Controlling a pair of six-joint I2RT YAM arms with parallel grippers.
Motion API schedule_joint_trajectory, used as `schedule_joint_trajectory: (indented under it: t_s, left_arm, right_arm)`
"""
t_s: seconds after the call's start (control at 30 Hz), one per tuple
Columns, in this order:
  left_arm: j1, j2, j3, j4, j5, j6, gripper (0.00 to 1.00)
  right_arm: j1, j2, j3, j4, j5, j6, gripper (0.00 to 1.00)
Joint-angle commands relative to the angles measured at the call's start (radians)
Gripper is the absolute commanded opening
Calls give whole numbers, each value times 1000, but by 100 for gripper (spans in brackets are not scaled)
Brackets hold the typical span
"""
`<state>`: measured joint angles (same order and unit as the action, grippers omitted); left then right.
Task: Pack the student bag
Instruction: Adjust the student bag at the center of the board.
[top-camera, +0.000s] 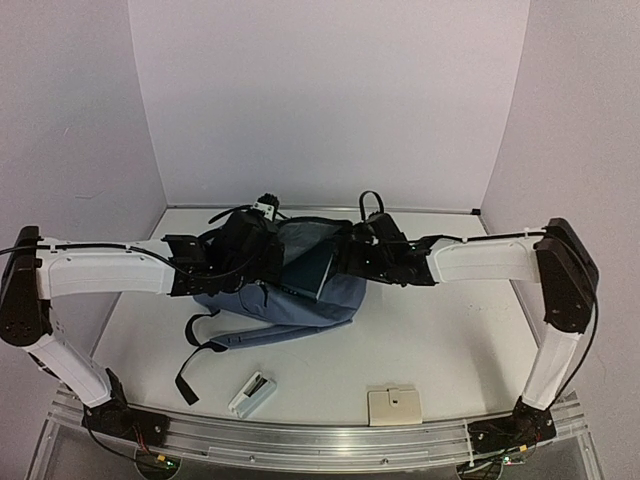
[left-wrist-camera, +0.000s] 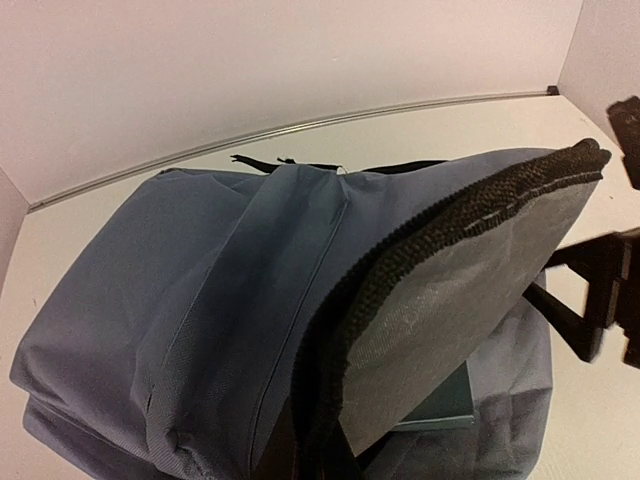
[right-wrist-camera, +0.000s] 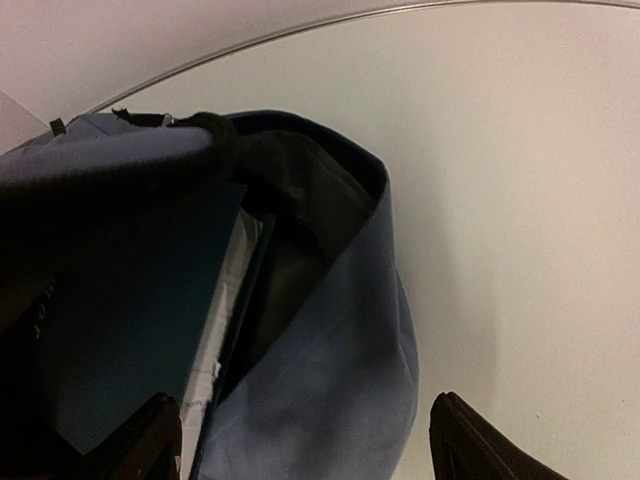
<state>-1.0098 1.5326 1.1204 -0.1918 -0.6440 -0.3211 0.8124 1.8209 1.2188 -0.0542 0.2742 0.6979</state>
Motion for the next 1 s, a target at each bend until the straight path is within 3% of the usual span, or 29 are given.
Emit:
schedule_joint_trajectory:
  t_s: [0.0,0.1,0.2,0.37,0.53,0.7,0.97]
  left_arm:
    - [-3,-67,-13,37,29,-56,0]
    - [-1,-75,-30,41,26,-59,0]
    - [3,-80,-46,50,26,-66,0]
    - [10,-69,-46,48,29,-73,0]
    - [34,-47,-43,19,42,-102,0]
    - [82,-19,-55,1,58,-141,0]
    - [169,64,-2,-73,70,-240,0]
  right_arm:
    - [0,138,163,-59,156,-5,84]
    - [1,229,260,-135,182,-30,84]
    - [0,287,325,-229,175,-42,78]
    - [1,240,266,-300,86,-32,42]
    - [2,73,116,-243,-62,-15,3]
    - [1,-155,-81,-57,-145,-35,0]
    - [-1,-408,-449,485,-538,-193,0]
